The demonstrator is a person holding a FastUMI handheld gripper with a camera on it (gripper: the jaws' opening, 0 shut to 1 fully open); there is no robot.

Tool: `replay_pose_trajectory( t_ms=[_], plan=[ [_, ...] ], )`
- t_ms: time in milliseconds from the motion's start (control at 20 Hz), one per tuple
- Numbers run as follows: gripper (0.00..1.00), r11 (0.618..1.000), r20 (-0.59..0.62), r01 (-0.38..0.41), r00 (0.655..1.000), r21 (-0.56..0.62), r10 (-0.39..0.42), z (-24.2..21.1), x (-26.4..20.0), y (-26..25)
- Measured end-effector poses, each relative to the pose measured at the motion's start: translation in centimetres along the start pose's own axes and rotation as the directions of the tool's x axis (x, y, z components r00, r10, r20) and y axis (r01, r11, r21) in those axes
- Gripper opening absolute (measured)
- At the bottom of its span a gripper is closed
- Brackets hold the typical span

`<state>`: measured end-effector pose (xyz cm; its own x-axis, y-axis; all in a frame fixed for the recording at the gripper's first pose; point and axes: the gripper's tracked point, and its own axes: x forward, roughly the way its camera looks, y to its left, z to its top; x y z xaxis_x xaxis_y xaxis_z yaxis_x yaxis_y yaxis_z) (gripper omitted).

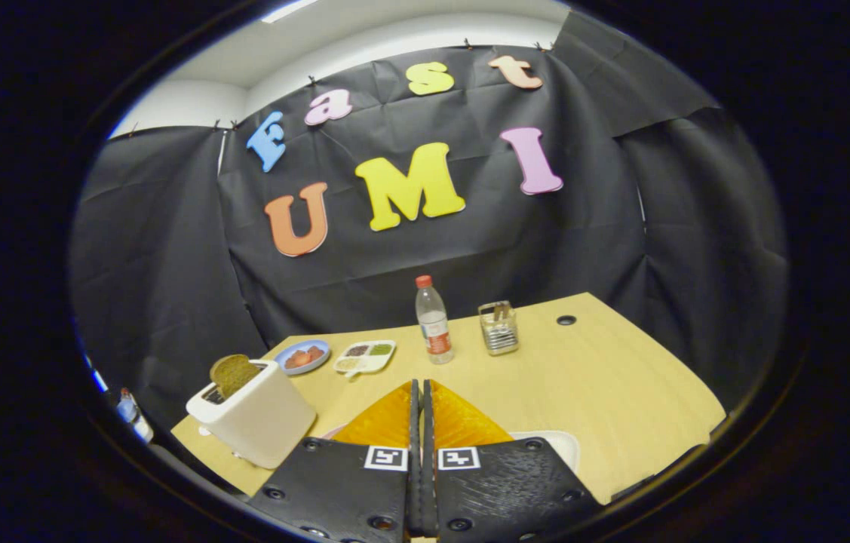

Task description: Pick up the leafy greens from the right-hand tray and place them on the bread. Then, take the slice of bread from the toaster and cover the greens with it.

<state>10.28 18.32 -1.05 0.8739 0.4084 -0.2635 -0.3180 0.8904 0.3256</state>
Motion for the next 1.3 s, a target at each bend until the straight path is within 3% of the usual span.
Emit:
replay_pose_trajectory(
  t_ms=[350, 700, 1000, 1300],
  plan=[
    [0.00, 0.989, -0.032, -0.147, 0.989, 0.022, 0.147, -2.5, 2.9, 10.2],
    [0.00, 0.954, -0.094, -0.251, 0.959, 0.166, 0.268, -7.1, 4.6, 15.8],
    [0.00, 0.945, -0.102, -0.235, 0.959, 0.228, 0.263, -9.1, 5.5, 14.4],
    [0.00, 0.981, -0.127, -0.148, 0.978, 0.129, 0.164, -10.1, 6.4, 10.0]
  ],
)
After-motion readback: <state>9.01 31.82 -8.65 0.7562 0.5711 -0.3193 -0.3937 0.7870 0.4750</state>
